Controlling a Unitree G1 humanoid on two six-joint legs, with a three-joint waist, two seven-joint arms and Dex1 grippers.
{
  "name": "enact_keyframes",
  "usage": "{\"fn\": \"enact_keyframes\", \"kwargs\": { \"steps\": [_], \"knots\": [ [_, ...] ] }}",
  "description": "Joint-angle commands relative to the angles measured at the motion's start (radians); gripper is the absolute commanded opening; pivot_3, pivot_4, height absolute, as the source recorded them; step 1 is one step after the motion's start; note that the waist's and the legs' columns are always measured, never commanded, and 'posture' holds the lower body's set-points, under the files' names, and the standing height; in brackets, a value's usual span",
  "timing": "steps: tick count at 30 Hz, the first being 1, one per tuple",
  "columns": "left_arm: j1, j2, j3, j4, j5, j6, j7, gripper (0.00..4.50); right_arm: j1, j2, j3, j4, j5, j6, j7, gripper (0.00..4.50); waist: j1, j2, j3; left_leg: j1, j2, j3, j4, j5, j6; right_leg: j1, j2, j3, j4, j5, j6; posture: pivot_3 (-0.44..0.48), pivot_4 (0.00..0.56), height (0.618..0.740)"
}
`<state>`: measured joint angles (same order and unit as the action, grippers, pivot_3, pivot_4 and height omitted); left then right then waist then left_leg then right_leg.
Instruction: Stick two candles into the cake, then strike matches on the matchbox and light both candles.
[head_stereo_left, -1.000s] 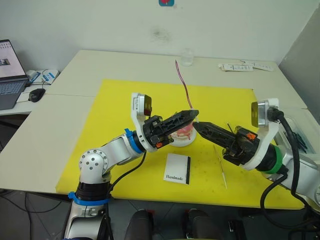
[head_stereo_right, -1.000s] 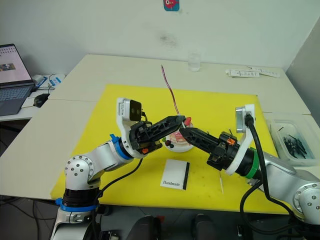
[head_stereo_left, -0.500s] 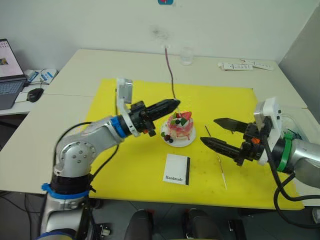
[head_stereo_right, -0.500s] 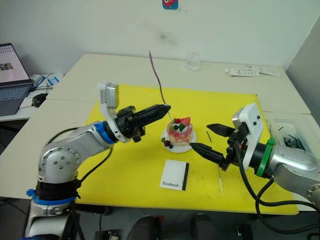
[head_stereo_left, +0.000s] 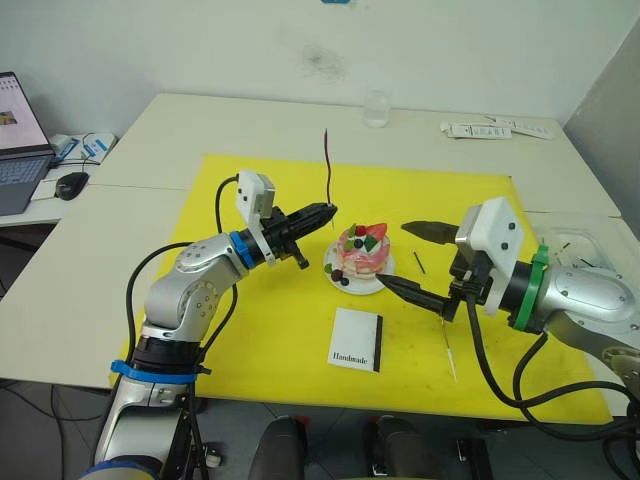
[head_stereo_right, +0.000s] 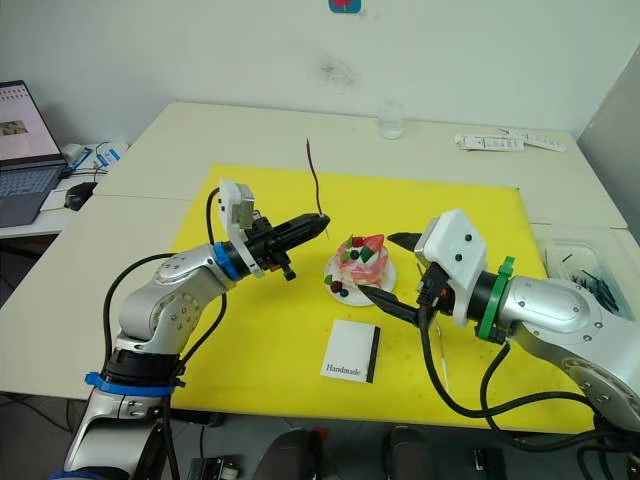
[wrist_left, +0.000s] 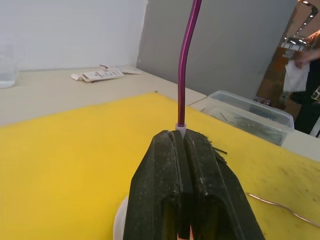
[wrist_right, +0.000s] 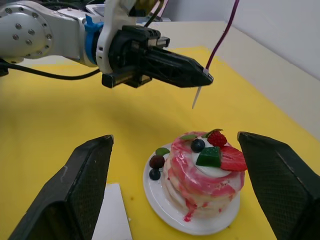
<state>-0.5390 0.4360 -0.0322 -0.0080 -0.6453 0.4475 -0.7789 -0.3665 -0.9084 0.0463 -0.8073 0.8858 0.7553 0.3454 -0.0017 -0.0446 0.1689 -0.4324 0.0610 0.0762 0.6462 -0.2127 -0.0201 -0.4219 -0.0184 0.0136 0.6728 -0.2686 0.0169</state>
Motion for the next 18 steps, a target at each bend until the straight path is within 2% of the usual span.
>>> {"fn": "enact_keyframes", "kwargs": {
  "steps": [1, 7, 18],
  "knots": [
    [-0.02, -0.016, 0.004, 0.016, 0.031, -0.034, -0.035, 0.0, -0.005, 0.023, -0.005, -0.04, -0.022, 0.013, -0.005, 4.15, 0.0, 0.0, 0.0, 0.0, 0.0, 0.0, 0.0, 0.0, 0.0, 0.0, 0.0, 0.0, 0.0, 0.0, 0.0, 0.0, 0.15, 0.706],
    [-0.036, -0.059, -0.008, 0.08, 0.096, -0.081, -0.062, 0.0, 0.006, 0.06, 0.001, -0.055, -0.054, 0.035, -0.002, 4.15, 0.0, 0.0, 0.0, 0.0, 0.0, -0.001, 0.001, 0.0, 0.0, 0.0, 0.0, -0.001, 0.002, 0.0, 0.0, 0.0, 0.15, 0.706],
    [-0.038, -0.103, -0.003, 0.109, 0.132, -0.091, -0.08, 0.0, 0.021, 0.089, -0.012, -0.077, -0.073, 0.065, 0.01, 4.15, 0.0, 0.0, 0.0, 0.0, 0.0, -0.002, 0.002, 0.0, 0.0, 0.0, 0.001, -0.001, 0.004, 0.0, 0.0, 0.0, 0.15, 0.706]
  ]
}}
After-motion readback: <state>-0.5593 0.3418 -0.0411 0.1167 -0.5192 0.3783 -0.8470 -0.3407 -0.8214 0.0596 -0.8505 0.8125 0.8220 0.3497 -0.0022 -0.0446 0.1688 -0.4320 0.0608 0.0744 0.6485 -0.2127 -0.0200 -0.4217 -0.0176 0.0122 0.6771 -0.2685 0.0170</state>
